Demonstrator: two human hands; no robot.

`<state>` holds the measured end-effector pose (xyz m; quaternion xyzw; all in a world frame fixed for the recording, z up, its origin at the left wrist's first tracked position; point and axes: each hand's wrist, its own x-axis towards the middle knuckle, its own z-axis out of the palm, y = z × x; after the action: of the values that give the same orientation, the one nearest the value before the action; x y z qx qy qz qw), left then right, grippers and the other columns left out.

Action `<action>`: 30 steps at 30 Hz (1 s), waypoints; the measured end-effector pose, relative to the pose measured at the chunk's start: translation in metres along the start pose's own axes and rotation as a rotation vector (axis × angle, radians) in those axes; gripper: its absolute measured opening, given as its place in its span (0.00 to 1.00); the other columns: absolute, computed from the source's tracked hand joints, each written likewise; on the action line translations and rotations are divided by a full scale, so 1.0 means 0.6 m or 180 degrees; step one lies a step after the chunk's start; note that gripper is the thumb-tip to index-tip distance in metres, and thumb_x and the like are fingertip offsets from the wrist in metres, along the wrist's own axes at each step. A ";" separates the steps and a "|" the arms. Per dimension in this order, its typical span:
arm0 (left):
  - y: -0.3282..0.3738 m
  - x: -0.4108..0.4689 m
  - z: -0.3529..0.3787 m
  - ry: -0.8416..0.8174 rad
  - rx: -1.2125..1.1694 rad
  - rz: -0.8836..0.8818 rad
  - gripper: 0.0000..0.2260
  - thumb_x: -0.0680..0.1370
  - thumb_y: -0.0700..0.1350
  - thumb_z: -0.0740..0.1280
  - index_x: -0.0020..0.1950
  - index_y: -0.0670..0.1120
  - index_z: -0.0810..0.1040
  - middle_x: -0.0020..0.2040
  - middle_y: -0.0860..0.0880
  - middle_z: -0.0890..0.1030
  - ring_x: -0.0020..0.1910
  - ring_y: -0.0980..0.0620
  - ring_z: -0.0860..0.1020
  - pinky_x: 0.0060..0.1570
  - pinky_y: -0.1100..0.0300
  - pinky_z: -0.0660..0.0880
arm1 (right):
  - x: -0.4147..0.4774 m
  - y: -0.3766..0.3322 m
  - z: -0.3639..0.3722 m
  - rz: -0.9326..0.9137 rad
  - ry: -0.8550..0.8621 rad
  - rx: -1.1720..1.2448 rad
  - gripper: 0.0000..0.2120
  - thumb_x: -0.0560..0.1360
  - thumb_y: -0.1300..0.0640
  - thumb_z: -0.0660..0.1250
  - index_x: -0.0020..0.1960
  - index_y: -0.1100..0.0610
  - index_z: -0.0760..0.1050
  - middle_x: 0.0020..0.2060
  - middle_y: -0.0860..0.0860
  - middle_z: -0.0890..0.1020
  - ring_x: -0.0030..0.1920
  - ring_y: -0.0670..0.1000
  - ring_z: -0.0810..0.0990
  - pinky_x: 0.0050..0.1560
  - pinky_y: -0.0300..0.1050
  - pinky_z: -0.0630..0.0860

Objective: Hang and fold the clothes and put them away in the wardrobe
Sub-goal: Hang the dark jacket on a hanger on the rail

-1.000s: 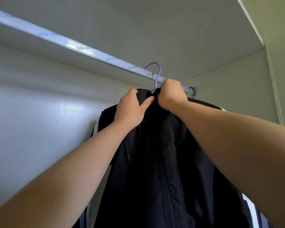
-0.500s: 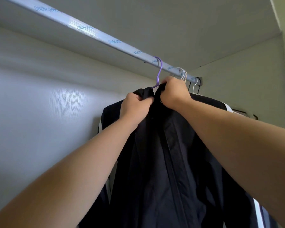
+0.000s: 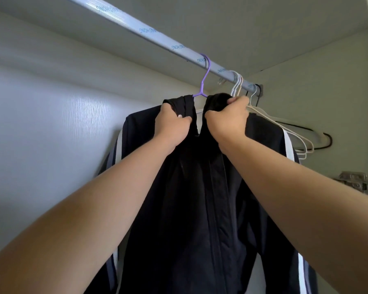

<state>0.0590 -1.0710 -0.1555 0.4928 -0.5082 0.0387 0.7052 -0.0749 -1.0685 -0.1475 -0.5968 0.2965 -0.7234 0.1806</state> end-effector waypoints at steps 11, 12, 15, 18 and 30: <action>-0.049 -0.102 -0.035 -0.0099 0.1023 0.0725 0.21 0.68 0.40 0.71 0.53 0.50 0.62 0.42 0.51 0.74 0.38 0.49 0.75 0.31 0.57 0.69 | -0.153 0.125 -0.027 0.0240 -0.1177 -0.0414 0.17 0.67 0.57 0.73 0.50 0.44 0.71 0.43 0.42 0.81 0.41 0.41 0.81 0.33 0.32 0.76; -0.061 -0.119 -0.040 -0.0080 0.1138 0.0891 0.22 0.68 0.39 0.70 0.54 0.52 0.61 0.43 0.52 0.73 0.38 0.50 0.74 0.32 0.59 0.66 | -0.174 0.140 -0.035 0.0277 -0.1307 -0.0574 0.17 0.67 0.57 0.73 0.51 0.44 0.71 0.43 0.42 0.81 0.41 0.42 0.81 0.36 0.36 0.79; -0.090 -0.164 -0.054 -0.0135 0.1534 0.1239 0.16 0.70 0.37 0.68 0.48 0.50 0.62 0.45 0.52 0.69 0.37 0.49 0.72 0.33 0.57 0.66 | -0.230 0.187 -0.055 0.0457 -0.1511 -0.0931 0.17 0.69 0.56 0.71 0.55 0.47 0.72 0.44 0.43 0.82 0.43 0.45 0.83 0.45 0.47 0.84; -0.123 -0.198 -0.065 -0.0180 0.1762 0.1194 0.12 0.73 0.40 0.66 0.40 0.46 0.61 0.43 0.52 0.68 0.34 0.48 0.71 0.31 0.55 0.69 | -0.278 0.228 -0.074 0.0649 -0.1611 -0.1102 0.15 0.70 0.55 0.72 0.54 0.49 0.71 0.45 0.44 0.81 0.43 0.47 0.83 0.46 0.50 0.84; -0.183 -0.310 -0.042 0.0690 0.1391 0.1901 0.09 0.82 0.47 0.62 0.44 0.45 0.71 0.46 0.50 0.72 0.44 0.52 0.70 0.49 0.56 0.68 | -0.402 0.378 -0.158 0.1361 -0.1865 -0.2036 0.04 0.72 0.61 0.67 0.46 0.57 0.73 0.40 0.52 0.80 0.39 0.55 0.82 0.40 0.53 0.84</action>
<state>0.0474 -1.0255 -0.3679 0.4548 -0.5317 0.4016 0.5909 -0.1341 -1.0722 -0.4868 -0.7267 0.5568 -0.3440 0.2086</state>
